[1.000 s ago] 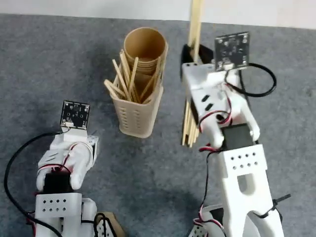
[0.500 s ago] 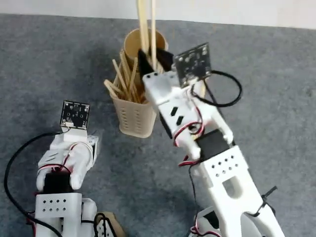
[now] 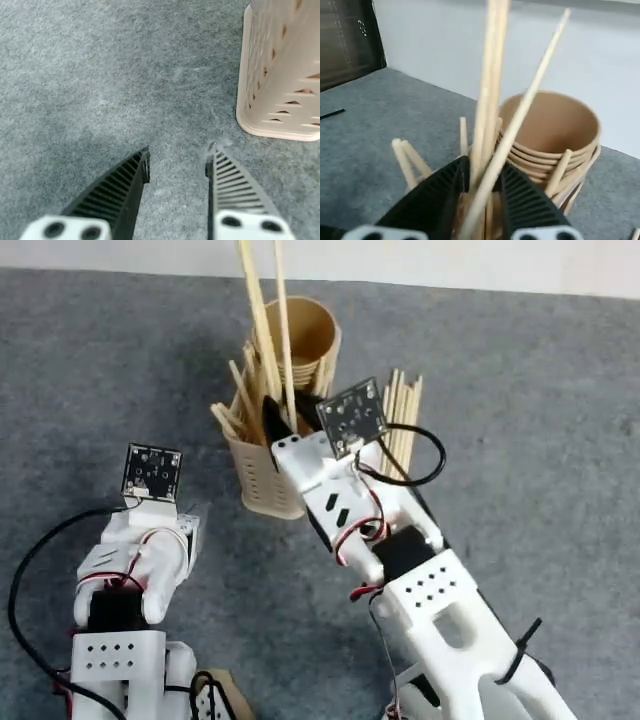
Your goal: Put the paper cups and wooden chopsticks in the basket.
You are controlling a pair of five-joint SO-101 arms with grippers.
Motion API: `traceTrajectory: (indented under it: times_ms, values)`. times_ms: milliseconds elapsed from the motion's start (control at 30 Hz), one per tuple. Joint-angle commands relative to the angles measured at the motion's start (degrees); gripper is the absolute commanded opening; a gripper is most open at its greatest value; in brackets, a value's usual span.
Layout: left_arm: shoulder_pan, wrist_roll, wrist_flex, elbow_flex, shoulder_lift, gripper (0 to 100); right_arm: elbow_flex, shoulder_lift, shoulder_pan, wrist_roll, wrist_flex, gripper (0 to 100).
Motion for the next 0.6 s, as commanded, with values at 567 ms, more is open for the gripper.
traceTrajectory:
  times_ms: [567]
  values:
    - [0.84,0.26,-0.35,-0.4,-0.22,21,-12.88,-0.92,-0.48,6.86,5.85,10.1]
